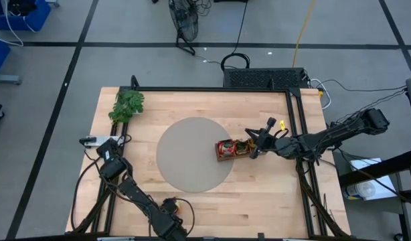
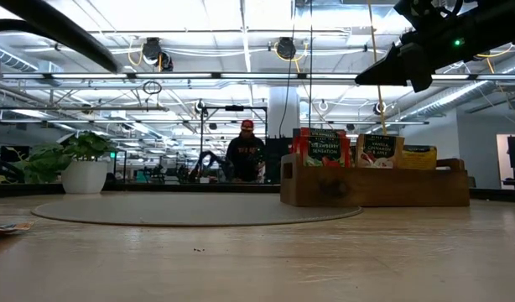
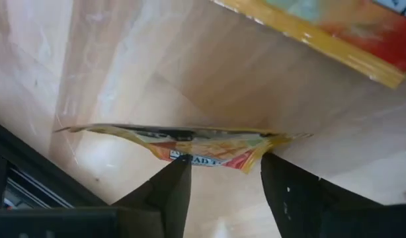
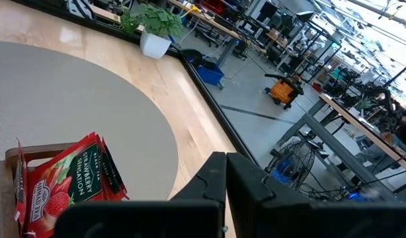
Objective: Pick & Place Tea
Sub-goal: Put the yellow tea bag into the right section of the wooden organizer
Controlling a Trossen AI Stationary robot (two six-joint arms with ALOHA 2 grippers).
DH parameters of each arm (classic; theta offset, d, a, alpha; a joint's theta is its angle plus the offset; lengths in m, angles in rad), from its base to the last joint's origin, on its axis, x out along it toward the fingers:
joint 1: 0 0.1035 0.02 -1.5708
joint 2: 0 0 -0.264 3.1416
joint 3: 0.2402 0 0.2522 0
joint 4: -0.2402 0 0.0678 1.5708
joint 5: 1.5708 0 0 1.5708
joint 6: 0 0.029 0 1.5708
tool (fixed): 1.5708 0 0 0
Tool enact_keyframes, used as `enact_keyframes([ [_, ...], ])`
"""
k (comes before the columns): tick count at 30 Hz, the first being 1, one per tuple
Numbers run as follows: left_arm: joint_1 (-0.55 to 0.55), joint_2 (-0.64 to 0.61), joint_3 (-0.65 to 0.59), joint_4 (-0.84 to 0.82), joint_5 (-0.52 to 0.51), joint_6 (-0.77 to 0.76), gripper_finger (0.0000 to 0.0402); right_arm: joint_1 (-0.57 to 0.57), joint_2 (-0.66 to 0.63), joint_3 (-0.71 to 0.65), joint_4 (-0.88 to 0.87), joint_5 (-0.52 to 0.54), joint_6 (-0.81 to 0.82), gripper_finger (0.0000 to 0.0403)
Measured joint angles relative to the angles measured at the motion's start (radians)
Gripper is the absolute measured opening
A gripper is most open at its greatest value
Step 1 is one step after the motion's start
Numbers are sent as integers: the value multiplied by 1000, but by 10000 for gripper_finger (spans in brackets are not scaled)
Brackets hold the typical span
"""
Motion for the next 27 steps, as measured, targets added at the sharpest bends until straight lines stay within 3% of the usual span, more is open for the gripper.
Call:
enact_keyframes([
  [14,1,1,-1,20,-36,81,167,0,0,0,0,-33,0,0],
  [18,0,-2,-38,65,-26,117,117,0,0,0,-1,-83,0,0],
  [23,-8,-13,-116,182,-2,154,16,0,0,0,-1,-79,0,0],
  [27,-7,-16,-119,189,-19,159,5,0,0,0,-1,-79,0,0],
])
